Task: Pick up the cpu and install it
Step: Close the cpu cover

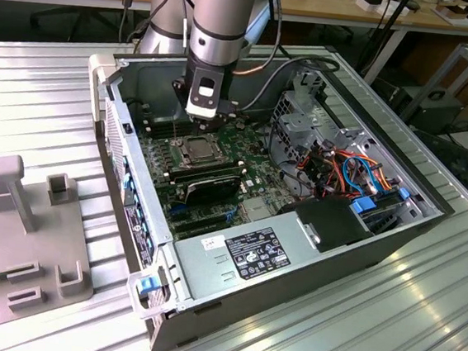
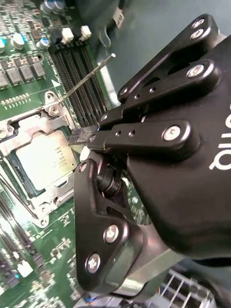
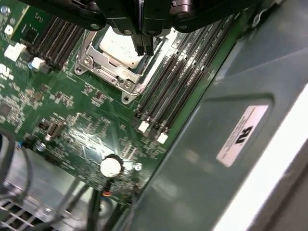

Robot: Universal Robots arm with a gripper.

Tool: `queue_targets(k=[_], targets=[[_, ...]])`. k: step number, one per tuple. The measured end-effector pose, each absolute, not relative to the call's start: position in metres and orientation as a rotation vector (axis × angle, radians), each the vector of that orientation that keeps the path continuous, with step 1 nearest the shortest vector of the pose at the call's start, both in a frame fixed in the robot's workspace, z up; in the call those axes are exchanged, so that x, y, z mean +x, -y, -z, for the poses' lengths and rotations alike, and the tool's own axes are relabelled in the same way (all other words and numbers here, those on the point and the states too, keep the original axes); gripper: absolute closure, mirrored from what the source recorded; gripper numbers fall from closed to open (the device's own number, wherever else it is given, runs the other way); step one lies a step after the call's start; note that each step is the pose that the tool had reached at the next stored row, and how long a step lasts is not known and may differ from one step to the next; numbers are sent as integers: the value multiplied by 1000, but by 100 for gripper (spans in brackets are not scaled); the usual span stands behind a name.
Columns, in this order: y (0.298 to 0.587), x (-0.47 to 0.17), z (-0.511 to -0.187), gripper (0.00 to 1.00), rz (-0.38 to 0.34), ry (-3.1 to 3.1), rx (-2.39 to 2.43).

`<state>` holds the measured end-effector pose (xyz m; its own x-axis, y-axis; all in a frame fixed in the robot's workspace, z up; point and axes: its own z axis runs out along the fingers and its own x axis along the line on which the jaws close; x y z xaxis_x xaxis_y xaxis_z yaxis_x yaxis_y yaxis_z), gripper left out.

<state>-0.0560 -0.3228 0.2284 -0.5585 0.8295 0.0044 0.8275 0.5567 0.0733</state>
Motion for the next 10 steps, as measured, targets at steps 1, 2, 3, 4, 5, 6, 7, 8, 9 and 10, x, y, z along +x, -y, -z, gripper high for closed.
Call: queue_targets(k=[1,2,3,4,5,6,7,8,9,10], targets=[[323,-56,-228,89,-105,-2758,1437],[323,-56,-228,89,-106,-2784,1387],[323,-56,-228,89,-106,-2804,1349],[323,-56,-228,89,-106,-2817,1323],[323,-56,-228,89,-106,-2829,1298],[323,-56,-228,89,-106,-2842,1272],[323,-56,-228,89,-106,-2855,1243],[323,-56,-228,89,-107,-2861,1231],[323,-56,-227,89,-107,-2866,1218],[323,-56,-227,89,-107,-2878,1192]])
